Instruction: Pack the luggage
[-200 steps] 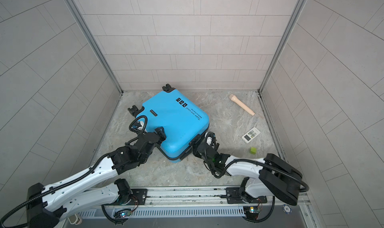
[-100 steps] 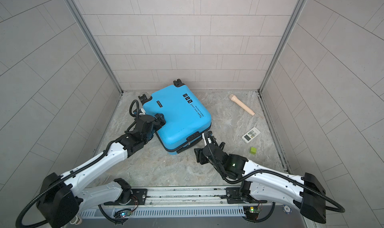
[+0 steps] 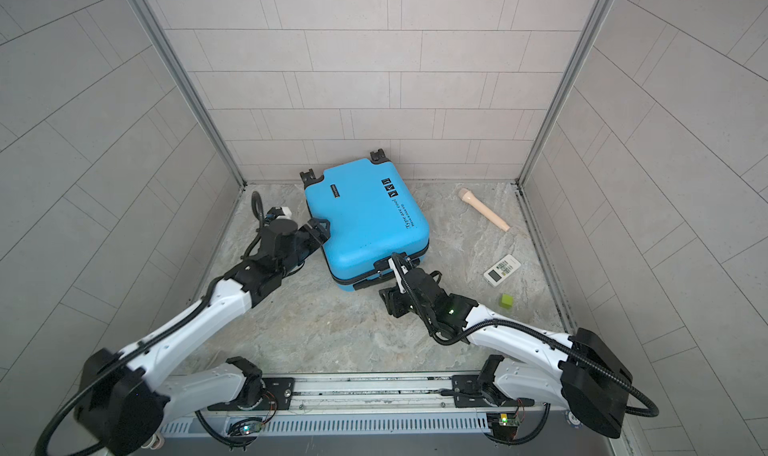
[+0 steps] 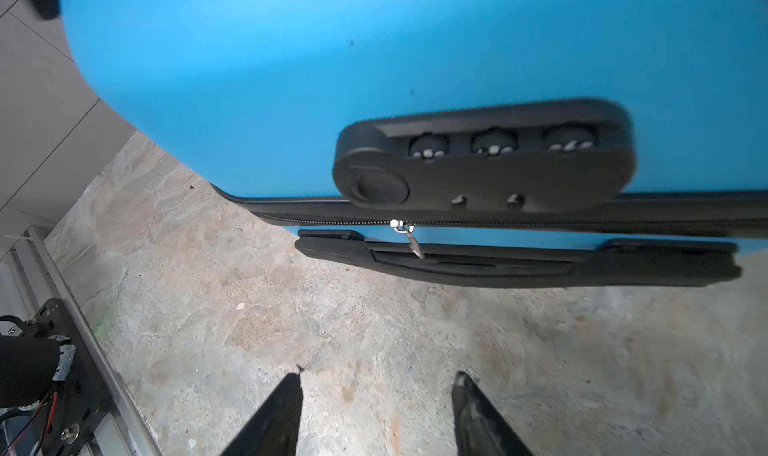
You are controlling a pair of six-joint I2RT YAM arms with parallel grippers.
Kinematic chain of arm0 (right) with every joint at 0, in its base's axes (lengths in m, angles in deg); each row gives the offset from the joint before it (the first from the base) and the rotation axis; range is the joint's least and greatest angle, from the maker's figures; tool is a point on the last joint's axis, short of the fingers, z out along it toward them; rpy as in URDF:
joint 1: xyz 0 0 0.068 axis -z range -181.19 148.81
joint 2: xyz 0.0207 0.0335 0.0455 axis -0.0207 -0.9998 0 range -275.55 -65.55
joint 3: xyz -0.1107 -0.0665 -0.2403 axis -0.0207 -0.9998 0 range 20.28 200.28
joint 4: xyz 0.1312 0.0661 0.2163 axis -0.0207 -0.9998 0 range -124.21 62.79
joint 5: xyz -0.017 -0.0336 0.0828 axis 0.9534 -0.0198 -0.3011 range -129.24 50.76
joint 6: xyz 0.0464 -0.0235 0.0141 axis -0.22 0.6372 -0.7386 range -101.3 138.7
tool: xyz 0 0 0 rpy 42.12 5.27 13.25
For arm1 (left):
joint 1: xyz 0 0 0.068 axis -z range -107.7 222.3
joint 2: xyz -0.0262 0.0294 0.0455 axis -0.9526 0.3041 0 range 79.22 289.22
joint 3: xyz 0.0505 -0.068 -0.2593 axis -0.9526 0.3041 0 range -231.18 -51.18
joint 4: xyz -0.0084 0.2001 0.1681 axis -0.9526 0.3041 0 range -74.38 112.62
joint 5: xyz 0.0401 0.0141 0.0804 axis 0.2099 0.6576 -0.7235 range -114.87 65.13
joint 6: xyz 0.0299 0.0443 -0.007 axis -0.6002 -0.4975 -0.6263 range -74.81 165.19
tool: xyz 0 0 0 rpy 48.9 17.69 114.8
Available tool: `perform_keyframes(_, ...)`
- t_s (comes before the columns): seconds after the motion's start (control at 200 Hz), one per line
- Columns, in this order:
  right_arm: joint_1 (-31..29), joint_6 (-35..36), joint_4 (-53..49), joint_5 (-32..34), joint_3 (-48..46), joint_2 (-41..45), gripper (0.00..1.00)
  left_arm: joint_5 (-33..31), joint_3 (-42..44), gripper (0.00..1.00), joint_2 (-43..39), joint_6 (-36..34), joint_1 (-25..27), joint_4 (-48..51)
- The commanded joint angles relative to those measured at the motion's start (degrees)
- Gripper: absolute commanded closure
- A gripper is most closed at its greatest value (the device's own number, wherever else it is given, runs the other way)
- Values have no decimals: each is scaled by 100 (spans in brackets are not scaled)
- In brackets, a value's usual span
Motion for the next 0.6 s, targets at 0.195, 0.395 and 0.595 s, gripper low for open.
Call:
perform_keyframes(0.195, 377, -33, 1364, -431, 8, -732, 49, -2402, 2179, 27, -1420, 2459, 3334, -981)
perform_keyframes(0.395, 533, -147, 1991, -379, -147, -1009, 51, -2804, 2552, 27, 608, 3184, 4226, -3667)
perform_keyframes(0.595, 634, -136, 2346, -579, -132, -1381, 53, -3048, 2825, 31, 3003, 3626, 4248, -6838)
